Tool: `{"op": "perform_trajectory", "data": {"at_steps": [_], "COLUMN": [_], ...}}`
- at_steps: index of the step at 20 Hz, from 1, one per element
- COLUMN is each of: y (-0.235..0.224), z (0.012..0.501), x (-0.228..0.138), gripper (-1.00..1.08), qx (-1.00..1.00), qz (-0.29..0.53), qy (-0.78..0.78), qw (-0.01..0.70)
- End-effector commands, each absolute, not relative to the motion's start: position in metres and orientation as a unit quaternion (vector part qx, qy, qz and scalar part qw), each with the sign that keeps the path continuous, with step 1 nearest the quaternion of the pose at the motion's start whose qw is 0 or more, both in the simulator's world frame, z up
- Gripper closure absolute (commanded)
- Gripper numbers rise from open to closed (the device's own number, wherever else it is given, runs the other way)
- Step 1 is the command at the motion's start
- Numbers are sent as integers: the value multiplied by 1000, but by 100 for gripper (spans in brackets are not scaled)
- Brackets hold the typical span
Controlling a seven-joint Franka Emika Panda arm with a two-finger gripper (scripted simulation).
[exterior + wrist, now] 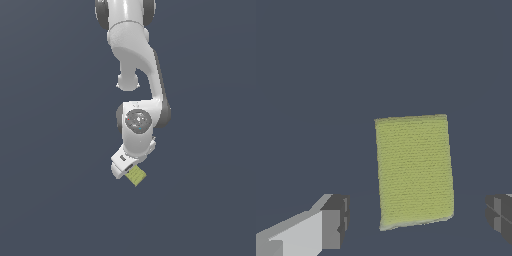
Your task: Pick up the object and move it to a goal position.
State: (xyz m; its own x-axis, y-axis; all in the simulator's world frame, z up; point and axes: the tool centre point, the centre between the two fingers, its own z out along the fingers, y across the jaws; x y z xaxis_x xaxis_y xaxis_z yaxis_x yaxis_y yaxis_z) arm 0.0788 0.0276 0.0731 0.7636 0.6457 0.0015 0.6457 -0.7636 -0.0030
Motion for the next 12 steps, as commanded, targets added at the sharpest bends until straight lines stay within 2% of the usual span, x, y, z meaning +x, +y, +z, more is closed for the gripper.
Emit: {"op": "perform_trajectory", "data": {"at_steps": [1,12], "y": [26,23], "z": [68,60], "x": [83,87], "gripper": [-92,-92], "qx": [-932,-923], "qz": [0,0], "qy": [-362,-386], "qw": [1,0]}}
